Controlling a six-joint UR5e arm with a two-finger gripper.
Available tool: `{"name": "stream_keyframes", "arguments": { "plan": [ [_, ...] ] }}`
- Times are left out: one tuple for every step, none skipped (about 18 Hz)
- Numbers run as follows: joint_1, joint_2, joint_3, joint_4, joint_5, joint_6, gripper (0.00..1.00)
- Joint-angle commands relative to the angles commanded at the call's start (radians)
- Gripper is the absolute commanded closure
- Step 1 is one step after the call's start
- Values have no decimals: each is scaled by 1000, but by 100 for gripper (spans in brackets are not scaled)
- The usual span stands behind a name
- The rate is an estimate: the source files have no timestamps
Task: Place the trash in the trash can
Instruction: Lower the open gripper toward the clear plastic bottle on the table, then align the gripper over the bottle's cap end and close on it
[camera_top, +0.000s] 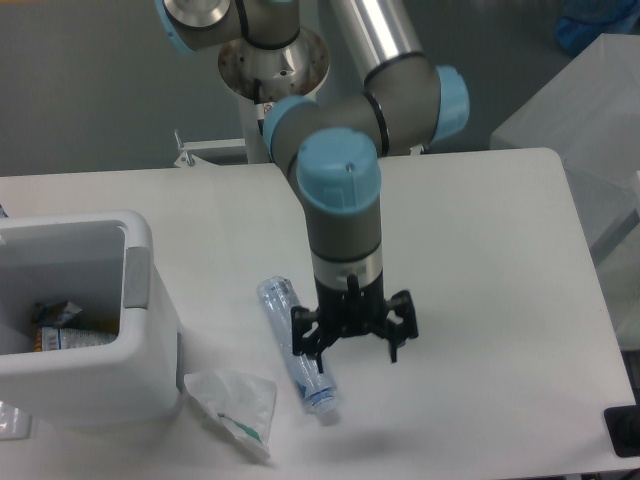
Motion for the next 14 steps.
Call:
{"name": "stream_keyframes", "arguments": {
  "plan": [
    [0,-12,3,0,0,-12,0],
    [0,-23,2,0,0,-14,0],
    [-2,-34,2,2,0,-14,0],
    [-2,-49,2,2,0,-14,0],
    [-2,-66,2,5,0,-17,0],
    [-3,-84,5,6,5,-26,0],
    [-3,-101,8,6,11,-46,0],
    [-3,-109,-1,8,18,-63,0],
    [-5,-112,-8,8,23,-66,0],
    [-6,-121,-8,8,29,-66,0],
    [-6,-126,-6,8,34,-68,0],
    [-6,-131,-8,8,35,-68,0],
    [-6,-134,-9,8,35,-68,0],
    [-6,-138,-8,9,35,-68,0]
  ]
}}
